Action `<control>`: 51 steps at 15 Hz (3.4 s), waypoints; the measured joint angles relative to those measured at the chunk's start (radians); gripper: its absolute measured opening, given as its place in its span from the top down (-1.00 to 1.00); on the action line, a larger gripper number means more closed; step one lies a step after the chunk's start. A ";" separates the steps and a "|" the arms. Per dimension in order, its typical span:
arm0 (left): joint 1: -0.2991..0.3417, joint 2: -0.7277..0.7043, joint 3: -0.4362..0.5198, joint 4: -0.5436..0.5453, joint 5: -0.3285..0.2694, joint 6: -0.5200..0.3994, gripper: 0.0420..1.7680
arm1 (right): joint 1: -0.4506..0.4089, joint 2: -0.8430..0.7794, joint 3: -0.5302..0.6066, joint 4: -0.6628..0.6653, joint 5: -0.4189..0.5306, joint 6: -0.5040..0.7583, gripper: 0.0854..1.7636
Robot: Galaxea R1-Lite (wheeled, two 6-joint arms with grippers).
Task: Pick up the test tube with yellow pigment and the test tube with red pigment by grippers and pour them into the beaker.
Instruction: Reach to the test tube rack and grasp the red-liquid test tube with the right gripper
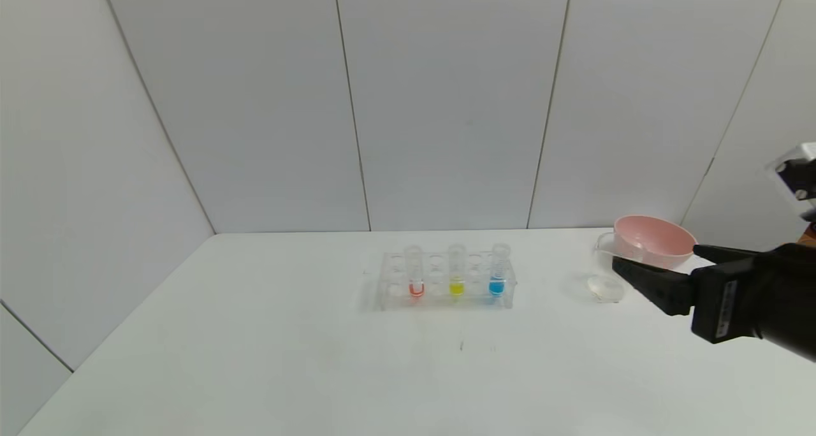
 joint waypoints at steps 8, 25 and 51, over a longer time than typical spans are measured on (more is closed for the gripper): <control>0.000 0.000 0.000 0.000 0.000 0.000 -0.94 | 0.274 0.264 -0.143 -0.001 -0.182 0.160 -0.94; 0.000 0.000 0.000 0.000 0.000 0.000 -0.94 | 0.353 0.866 -0.660 0.000 -0.253 0.257 -0.94; 0.000 0.000 0.000 0.000 0.000 0.000 -0.94 | 0.184 1.300 -1.210 0.032 -0.305 0.099 -0.94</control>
